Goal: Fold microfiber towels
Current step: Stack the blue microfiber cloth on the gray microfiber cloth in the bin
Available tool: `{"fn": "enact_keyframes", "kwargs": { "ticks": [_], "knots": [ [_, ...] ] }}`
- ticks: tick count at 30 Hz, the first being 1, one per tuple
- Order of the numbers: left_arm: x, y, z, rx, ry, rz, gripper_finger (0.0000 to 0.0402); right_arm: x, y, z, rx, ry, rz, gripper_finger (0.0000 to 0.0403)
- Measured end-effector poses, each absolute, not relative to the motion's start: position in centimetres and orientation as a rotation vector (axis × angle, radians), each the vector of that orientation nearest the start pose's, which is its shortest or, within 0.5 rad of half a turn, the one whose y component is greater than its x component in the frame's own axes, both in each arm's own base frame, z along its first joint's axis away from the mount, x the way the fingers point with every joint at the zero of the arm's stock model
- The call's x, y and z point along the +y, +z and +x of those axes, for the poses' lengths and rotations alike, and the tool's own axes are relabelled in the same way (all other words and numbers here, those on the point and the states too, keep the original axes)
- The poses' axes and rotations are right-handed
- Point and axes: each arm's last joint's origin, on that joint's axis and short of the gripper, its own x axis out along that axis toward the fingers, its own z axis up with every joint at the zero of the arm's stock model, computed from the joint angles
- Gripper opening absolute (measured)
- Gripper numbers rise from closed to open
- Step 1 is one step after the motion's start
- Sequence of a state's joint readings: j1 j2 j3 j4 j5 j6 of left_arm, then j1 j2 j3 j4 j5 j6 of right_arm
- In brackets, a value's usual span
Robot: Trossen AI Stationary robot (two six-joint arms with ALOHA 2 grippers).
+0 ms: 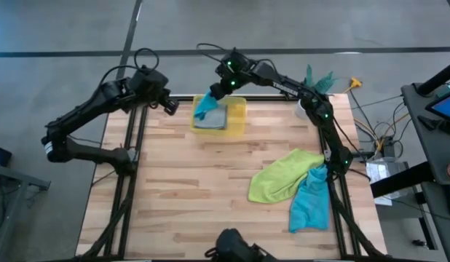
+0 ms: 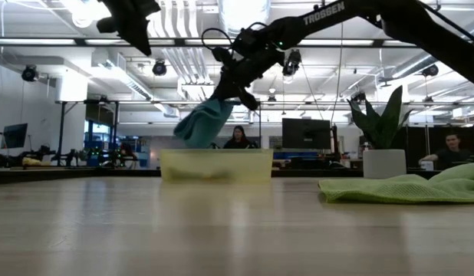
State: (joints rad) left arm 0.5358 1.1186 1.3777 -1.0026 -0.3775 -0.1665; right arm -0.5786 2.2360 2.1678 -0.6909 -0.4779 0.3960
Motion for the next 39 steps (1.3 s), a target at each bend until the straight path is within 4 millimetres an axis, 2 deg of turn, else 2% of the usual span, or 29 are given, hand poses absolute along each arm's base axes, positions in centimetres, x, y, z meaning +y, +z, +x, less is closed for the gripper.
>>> {"fn": "enact_keyframes", "kwargs": {
  "ticks": [7,16,27,39],
  "knots": [
    [10.8,39.9,16.1,0.685,0.928,-0.208,0.0000,-25.9,27.8,43.2,0.604,-0.247,0.794,0.0009],
    [10.8,39.7,16.2,0.714,0.903,-0.168,0.0000,-25.7,24.7,43.5,0.615,-0.272,0.860,0.0009],
    [10.8,38.4,16.4,0.757,0.876,-0.182,0.0000,-24.6,25.1,44.6,0.555,-0.204,0.896,0.0009],
    [10.3,39.0,15.5,0.716,0.880,-0.186,0.0000,-24.4,25.2,44.8,0.542,-0.176,0.826,0.0009]
  ]
}}
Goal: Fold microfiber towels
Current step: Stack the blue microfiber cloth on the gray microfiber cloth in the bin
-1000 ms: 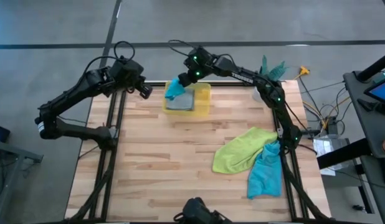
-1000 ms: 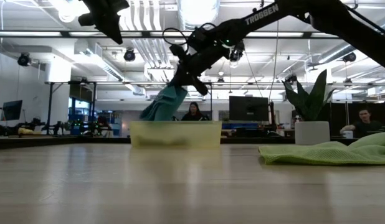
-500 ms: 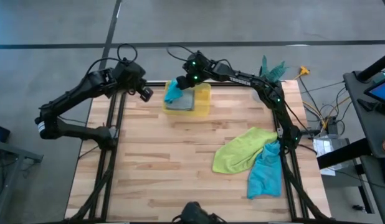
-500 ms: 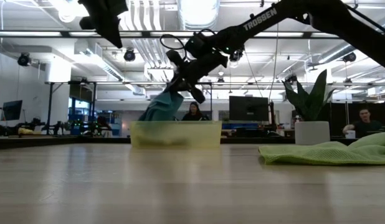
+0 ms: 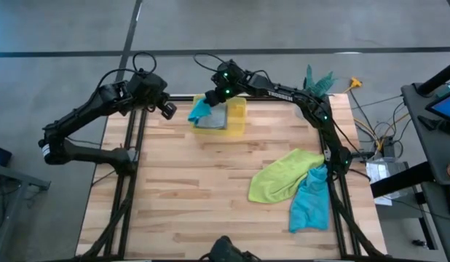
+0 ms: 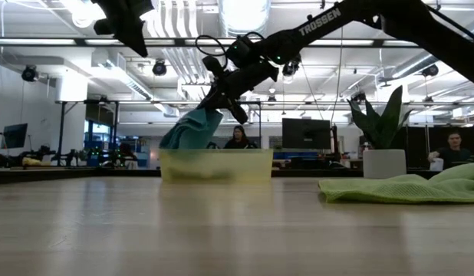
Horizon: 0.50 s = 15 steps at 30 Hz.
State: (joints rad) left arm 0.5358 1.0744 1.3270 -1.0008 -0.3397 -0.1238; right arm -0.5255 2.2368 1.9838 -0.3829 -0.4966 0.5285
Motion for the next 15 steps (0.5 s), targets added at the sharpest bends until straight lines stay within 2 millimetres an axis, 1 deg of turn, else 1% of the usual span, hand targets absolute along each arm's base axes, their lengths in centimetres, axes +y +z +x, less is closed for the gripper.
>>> {"fn": "enact_keyframes", "kwargs": {
  "ticks": [3,5,12,15],
  "knots": [
    [10.2,39.2,15.3,0.705,0.879,-0.186,0.0000,-24.4,25.1,44.9,0.533,-0.172,0.816,0.0009],
    [10.1,39.3,15.1,0.697,0.877,-0.187,0.0000,-24.5,24.6,45.0,0.538,-0.173,0.823,0.0009],
    [9.9,39.5,15.0,0.664,0.850,-0.236,0.0000,-24.6,21.6,46.0,0.594,-0.139,0.895,0.0009],
    [9.8,39.4,15.1,0.650,0.827,-0.281,0.0000,-24.5,21.4,46.3,0.593,-0.132,0.881,0.0009]
  ]
}}
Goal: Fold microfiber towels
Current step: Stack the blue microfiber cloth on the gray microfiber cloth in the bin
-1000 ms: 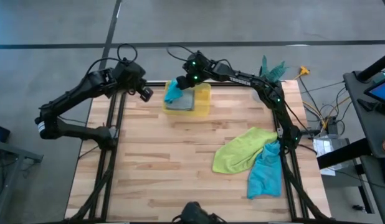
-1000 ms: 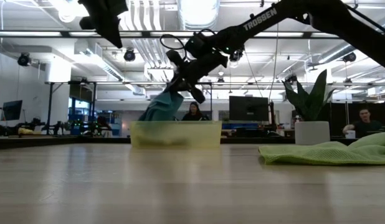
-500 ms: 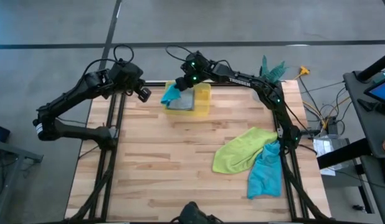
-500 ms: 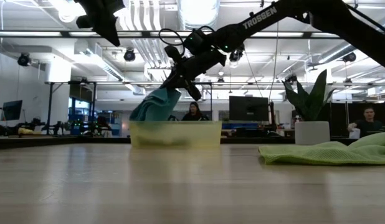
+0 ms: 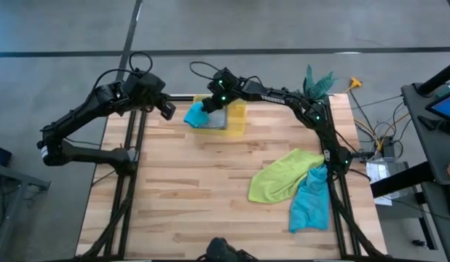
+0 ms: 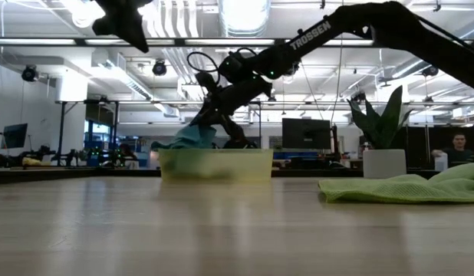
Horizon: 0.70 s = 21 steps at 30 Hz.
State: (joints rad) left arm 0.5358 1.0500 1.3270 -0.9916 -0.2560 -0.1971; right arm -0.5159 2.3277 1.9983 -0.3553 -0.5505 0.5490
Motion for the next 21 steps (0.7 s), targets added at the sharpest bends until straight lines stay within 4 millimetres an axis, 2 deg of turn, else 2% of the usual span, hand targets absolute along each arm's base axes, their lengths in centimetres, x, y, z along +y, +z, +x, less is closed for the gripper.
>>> {"fn": "enact_keyframes", "kwargs": {
  "ticks": [6,13,21],
  "knots": [
    [9.8,39.4,15.2,0.636,0.817,-0.320,0.0000,-25.0,22.1,45.9,0.626,-0.137,0.816,0.0009],
    [9.9,39.8,15.3,0.606,0.815,-0.317,0.0000,-25.3,21.2,44.6,0.766,-0.167,0.738,0.0009],
    [9.9,40.0,15.4,0.573,0.826,-0.348,0.0000,-25.5,20.6,44.2,0.808,-0.192,0.735,0.0009]
  ]
}}
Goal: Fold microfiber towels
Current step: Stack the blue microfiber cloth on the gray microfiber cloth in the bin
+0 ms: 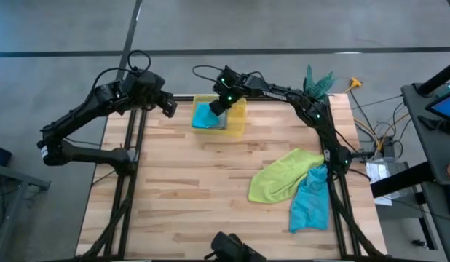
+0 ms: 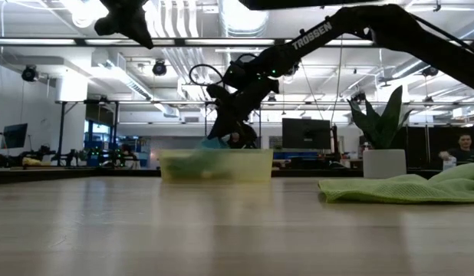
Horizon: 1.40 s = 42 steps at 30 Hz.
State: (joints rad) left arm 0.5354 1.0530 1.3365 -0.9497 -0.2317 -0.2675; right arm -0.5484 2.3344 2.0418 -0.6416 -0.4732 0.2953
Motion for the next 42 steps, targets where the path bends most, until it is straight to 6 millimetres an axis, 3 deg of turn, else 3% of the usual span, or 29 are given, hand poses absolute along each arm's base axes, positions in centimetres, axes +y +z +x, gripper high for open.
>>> {"fn": "enact_keyframes", "kwargs": {
  "ticks": [8,18,24,29,34,36,42],
  "knots": [
    [9.9,40.0,15.4,0.564,0.830,-0.361,0.0000,-25.3,19.7,43.8,0.868,-0.226,0.746,0.0051],
    [9.9,40.1,15.5,0.561,0.830,-0.361,0.0000,-25.5,19.6,43.5,0.891,-0.316,0.775,0.0190],
    [9.9,40.2,15.4,0.558,0.830,-0.362,0.0000,-26.0,21.3,43.4,0.878,-0.381,0.774,0.0246],
    [9.9,40.2,15.4,0.558,0.830,-0.361,0.0000,-26.3,24.2,43.7,0.795,-0.384,0.770,0.0250],
    [10.0,40.2,15.6,0.553,0.829,-0.360,0.0000,-26.3,26.2,44.3,0.726,-0.376,0.732,0.0225],
    [10.1,40.3,15.7,0.536,0.828,-0.358,0.0000,-26.4,25.6,44.7,0.738,-0.377,0.742,0.0213],
    [10.1,40.5,15.8,0.513,0.823,-0.357,0.0000,-26.7,20.8,45.5,0.909,-0.408,0.861,0.0178]
  ]
}}
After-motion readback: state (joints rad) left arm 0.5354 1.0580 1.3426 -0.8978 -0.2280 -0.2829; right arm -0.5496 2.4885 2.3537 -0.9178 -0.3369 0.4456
